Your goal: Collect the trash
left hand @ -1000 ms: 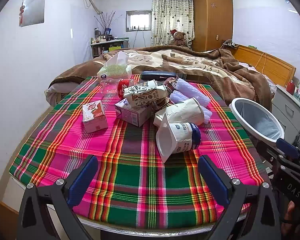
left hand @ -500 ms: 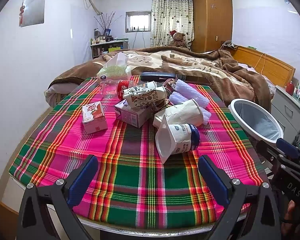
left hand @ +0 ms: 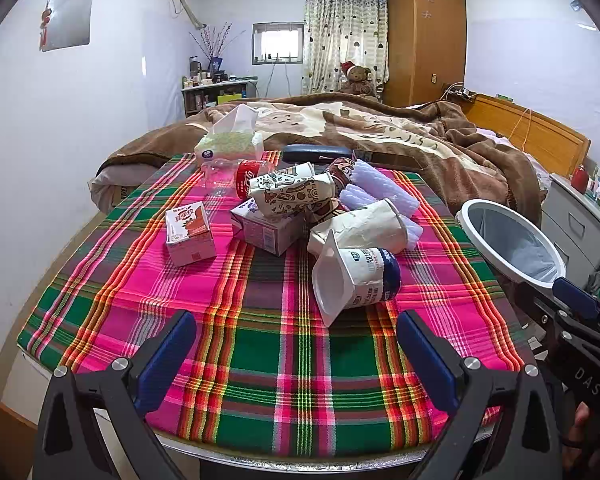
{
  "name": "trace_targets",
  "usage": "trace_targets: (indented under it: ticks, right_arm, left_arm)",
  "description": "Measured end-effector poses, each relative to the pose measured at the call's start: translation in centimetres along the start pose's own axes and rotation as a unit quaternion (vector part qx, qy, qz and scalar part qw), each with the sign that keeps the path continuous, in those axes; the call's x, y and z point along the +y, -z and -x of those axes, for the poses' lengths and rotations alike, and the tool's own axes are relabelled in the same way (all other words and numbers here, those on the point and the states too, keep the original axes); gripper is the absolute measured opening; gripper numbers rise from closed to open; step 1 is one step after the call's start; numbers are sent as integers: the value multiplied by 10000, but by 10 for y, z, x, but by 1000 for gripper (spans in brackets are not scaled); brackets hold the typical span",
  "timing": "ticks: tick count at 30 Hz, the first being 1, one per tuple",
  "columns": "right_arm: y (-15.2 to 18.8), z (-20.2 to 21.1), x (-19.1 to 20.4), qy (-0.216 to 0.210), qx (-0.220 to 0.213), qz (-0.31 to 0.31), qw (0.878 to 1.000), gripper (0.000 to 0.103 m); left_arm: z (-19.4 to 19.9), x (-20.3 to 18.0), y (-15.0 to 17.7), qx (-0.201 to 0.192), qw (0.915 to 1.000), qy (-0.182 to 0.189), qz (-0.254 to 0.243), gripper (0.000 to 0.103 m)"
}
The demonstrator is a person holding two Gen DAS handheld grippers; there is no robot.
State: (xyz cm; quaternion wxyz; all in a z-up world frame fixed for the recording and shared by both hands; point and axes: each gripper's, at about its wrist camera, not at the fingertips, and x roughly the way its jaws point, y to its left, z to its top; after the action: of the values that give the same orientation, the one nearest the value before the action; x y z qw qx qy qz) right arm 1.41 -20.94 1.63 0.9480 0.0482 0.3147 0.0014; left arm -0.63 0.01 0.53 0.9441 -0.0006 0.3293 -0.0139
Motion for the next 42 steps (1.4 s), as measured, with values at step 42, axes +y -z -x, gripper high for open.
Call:
trace_targets:
  ticks: [42]
  right_arm:
    - [0,-5,5,-97,6,153,9998,71]
  left_arm:
    - [-5,7,-2,62,10000,-3,52,102]
